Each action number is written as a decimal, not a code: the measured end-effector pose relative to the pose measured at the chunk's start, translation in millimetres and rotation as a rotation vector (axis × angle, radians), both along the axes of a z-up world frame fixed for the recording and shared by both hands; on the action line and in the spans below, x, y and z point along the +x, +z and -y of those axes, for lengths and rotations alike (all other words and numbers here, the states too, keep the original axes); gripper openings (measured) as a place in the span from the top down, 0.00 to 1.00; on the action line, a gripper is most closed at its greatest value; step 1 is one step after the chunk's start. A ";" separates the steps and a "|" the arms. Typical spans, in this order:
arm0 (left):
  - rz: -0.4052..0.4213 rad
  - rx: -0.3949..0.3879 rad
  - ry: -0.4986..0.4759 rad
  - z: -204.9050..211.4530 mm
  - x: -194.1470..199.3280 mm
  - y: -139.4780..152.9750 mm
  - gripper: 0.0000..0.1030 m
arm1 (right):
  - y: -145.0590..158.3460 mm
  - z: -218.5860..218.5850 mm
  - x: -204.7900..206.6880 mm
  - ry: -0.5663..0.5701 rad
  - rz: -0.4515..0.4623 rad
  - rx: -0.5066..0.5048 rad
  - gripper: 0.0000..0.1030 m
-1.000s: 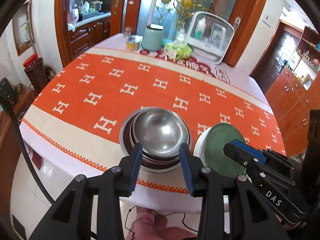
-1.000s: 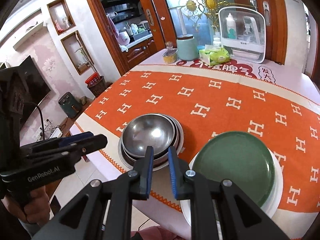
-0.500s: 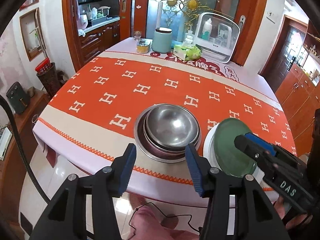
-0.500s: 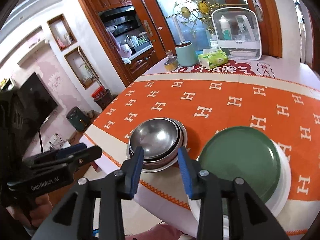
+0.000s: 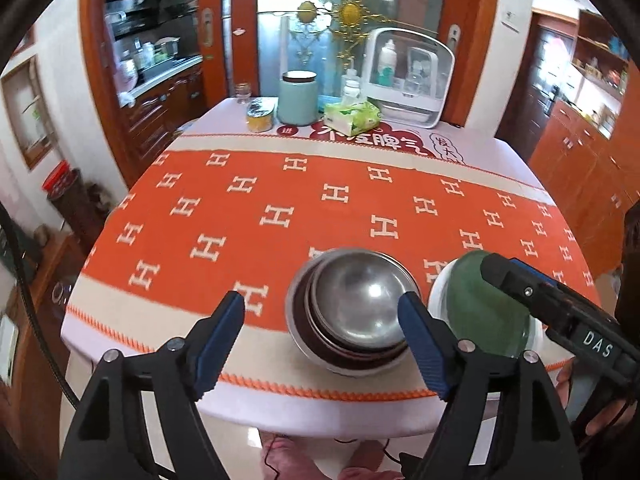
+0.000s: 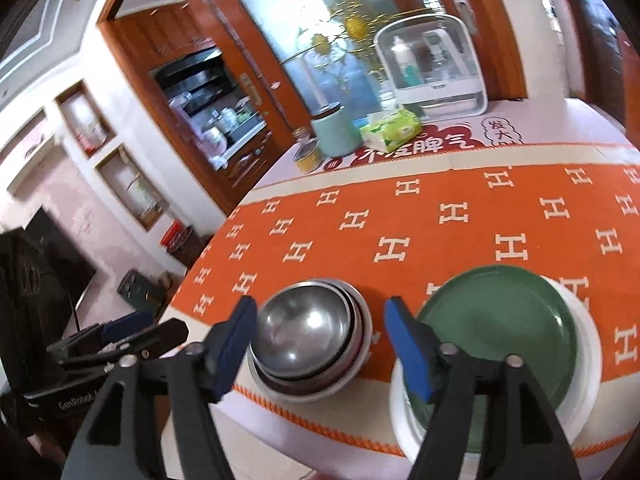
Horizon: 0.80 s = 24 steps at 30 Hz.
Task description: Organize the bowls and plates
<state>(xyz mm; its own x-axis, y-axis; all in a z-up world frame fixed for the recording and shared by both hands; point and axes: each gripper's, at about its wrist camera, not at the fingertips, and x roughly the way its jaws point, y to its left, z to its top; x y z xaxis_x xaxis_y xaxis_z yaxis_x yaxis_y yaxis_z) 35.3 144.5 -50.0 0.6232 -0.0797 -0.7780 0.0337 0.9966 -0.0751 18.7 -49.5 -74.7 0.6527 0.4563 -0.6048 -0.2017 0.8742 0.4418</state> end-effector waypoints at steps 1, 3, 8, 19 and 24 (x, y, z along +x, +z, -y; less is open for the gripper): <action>-0.006 0.000 -0.014 -3.7 4.9 -1.4 0.20 | -1.3 -2.5 1.5 -0.012 -0.006 0.001 0.28; -0.022 0.003 -0.044 -11.5 15.6 -5.0 0.20 | -5.8 -10.0 6.1 -0.048 -0.026 0.005 0.27; -0.058 0.013 -0.144 -29.5 42.9 -14.6 0.20 | -21.6 -28.3 19.6 -0.122 -0.091 0.001 0.26; -0.151 0.062 -0.377 -44.6 98.5 -42.8 0.20 | -56.7 -52.2 27.5 -0.291 -0.225 0.032 0.26; -0.219 0.075 -0.509 -32.2 113.3 -61.0 0.20 | -68.4 -48.4 17.4 -0.421 -0.278 0.052 0.26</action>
<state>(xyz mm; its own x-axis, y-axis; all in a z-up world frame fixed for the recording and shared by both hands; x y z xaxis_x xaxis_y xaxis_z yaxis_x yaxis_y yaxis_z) 148.6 176.7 -111.0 0.3441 -0.2677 -0.9000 0.5042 0.8613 -0.0635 36.1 -1.1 -143.1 0.6044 0.2222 -0.7650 0.2950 0.8296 0.4741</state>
